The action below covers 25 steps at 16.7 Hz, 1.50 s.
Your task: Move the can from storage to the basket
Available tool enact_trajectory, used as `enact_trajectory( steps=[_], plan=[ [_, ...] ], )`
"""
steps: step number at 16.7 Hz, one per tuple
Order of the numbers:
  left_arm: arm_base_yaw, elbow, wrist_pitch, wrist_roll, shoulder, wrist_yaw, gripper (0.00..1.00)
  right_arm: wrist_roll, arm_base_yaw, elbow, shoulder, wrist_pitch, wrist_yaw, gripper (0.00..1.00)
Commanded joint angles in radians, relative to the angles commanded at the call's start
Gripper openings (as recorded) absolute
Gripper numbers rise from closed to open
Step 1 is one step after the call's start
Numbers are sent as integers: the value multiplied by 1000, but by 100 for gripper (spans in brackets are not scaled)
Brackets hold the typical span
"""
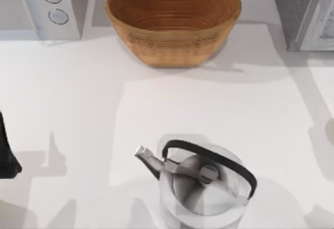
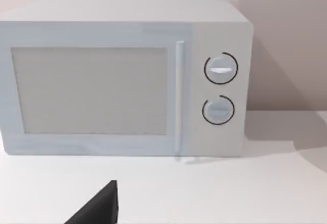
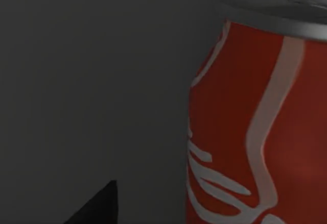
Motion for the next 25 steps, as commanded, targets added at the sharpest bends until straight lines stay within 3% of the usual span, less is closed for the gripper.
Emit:
enact_trajectory(
  steps=[4,17,25],
  plan=[
    [0,0,0,0,0,0,100,0,-1,7,6,-1,-1,100],
    [0,0,0,0,0,0,100,0,-1,7,6,-1,-1,2],
    [0,0,0,0,0,0,100,0,-1,7,6,-1,-1,0]
  ],
)
